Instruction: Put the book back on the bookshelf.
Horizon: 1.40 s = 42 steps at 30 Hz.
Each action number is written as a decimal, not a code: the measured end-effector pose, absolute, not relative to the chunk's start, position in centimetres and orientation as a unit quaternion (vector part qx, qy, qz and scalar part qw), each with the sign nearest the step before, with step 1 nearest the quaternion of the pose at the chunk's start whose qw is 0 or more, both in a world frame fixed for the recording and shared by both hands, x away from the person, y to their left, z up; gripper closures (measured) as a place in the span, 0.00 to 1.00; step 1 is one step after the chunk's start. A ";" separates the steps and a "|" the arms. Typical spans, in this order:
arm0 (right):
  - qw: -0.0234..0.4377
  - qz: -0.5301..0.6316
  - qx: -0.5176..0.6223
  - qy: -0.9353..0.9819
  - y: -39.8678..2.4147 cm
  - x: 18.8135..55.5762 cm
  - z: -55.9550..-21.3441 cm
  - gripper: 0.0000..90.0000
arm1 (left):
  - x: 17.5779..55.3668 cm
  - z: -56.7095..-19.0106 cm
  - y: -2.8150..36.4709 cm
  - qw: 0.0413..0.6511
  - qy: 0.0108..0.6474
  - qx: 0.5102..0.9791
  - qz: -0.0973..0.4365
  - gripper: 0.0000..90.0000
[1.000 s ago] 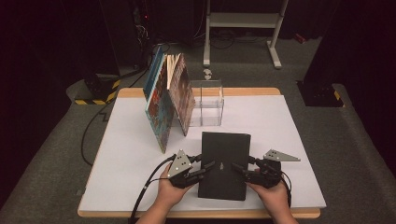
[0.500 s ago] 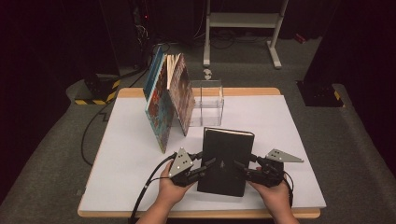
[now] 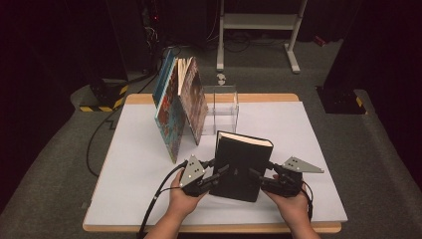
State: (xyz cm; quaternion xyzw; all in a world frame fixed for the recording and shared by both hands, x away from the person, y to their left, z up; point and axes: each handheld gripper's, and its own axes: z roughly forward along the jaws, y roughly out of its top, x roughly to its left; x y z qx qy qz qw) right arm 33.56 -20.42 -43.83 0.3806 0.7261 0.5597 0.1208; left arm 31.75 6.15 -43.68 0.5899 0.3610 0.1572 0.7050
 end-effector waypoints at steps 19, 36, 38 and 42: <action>0.148 0.555 0.375 0.728 -19.5 35.2 -43.1 0.39 | 34.0 -43.6 6.6 0.705 0.360 0.586 0.171 0.69; 0.181 0.547 0.373 0.727 -19.1 37.3 -42.6 0.39 | 36.6 -43.9 6.6 0.713 0.352 0.579 0.180 0.68; 0.182 0.546 0.373 0.727 -19.1 37.4 -42.6 0.39 | 36.8 -43.9 6.6 0.715 0.353 0.577 0.178 0.68; 0.186 0.546 0.373 0.727 -18.9 37.7 -42.5 0.39 | 37.2 -43.9 6.7 0.715 0.353 0.577 0.179 0.68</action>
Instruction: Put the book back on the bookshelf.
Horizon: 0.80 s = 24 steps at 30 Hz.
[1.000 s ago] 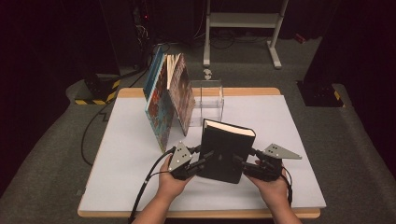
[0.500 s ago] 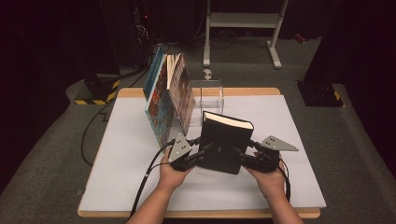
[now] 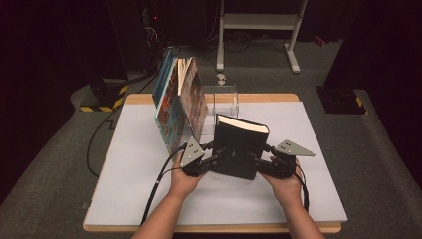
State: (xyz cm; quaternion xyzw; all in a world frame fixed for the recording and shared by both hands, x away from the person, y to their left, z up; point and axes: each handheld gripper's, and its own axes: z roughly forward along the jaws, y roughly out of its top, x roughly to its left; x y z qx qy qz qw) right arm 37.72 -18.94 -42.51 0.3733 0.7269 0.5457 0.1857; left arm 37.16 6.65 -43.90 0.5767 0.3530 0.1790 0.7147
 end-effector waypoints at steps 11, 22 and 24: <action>0.195 0.542 0.369 0.730 -18.8 36.9 -42.9 0.39 | 36.4 -44.5 6.6 0.711 0.345 0.583 0.187 0.67; 0.209 0.544 0.358 0.730 -18.7 35.9 -43.4 0.37 | 35.4 -45.1 6.7 0.711 0.346 0.581 0.194 0.66; 0.209 0.546 0.356 0.729 -18.7 35.8 -43.5 0.37 | 35.2 -45.2 6.9 0.709 0.348 0.582 0.195 0.66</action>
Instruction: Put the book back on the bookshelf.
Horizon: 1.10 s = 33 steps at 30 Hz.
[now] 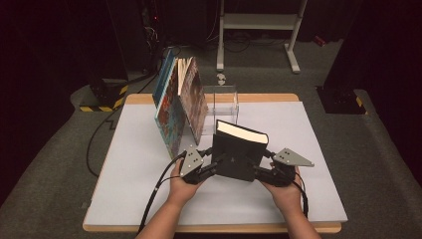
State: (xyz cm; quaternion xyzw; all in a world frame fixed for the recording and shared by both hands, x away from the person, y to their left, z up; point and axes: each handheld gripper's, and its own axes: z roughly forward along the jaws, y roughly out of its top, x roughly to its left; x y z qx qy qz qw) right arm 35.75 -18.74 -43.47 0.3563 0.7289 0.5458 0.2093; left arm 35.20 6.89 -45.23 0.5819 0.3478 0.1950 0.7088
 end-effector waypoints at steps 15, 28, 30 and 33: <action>0.220 0.547 0.346 0.730 -18.5 34.7 -43.7 0.38 | 34.5 -45.7 7.4 0.704 0.355 0.581 0.204 0.64; 0.188 0.560 0.343 0.730 -18.8 34.9 -43.7 0.35 | 33.8 -45.9 9.6 0.699 0.375 0.566 0.224 0.58; 0.188 0.558 0.342 0.732 -18.8 34.8 -43.7 0.34 | 33.6 -46.1 10.1 0.695 0.378 0.568 0.226 0.56; 0.175 0.555 0.346 0.736 -18.7 35.1 -43.8 0.29 | 33.0 -46.3 11.1 0.690 0.383 0.569 0.229 0.55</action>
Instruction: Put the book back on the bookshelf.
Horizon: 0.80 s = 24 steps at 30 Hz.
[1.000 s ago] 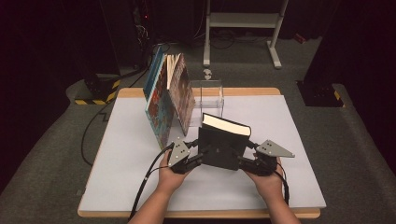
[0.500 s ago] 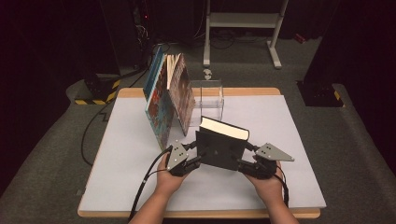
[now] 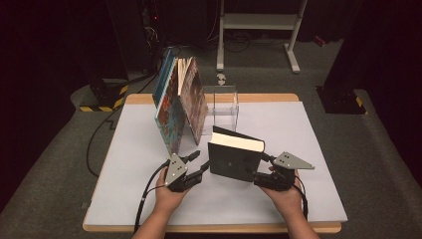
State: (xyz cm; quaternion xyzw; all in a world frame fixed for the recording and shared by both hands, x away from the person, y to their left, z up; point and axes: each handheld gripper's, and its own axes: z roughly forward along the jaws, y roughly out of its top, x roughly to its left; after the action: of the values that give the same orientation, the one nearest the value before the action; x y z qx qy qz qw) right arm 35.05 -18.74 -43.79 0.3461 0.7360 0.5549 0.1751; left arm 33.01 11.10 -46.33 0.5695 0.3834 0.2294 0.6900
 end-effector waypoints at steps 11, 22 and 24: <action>0.176 0.561 0.340 0.734 -18.5 36.0 -42.3 0.22 | 31.5 -47.3 16.3 0.645 0.419 0.569 0.292 0.52; 0.167 0.560 0.313 0.749 -17.4 36.9 -41.7 0.27 | 31.5 -48.6 18.6 0.637 0.454 0.554 0.287 0.51; 0.163 0.561 0.311 0.750 -17.5 37.0 -41.7 0.29 | 31.6 -48.6 19.1 0.637 0.458 0.549 0.289 0.51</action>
State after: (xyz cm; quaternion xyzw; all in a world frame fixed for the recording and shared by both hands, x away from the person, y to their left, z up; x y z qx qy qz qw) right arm 37.02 -17.47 -41.67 0.3113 0.7497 0.5608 0.1630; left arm 31.58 19.09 -48.60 0.5487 0.4582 0.2886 0.6370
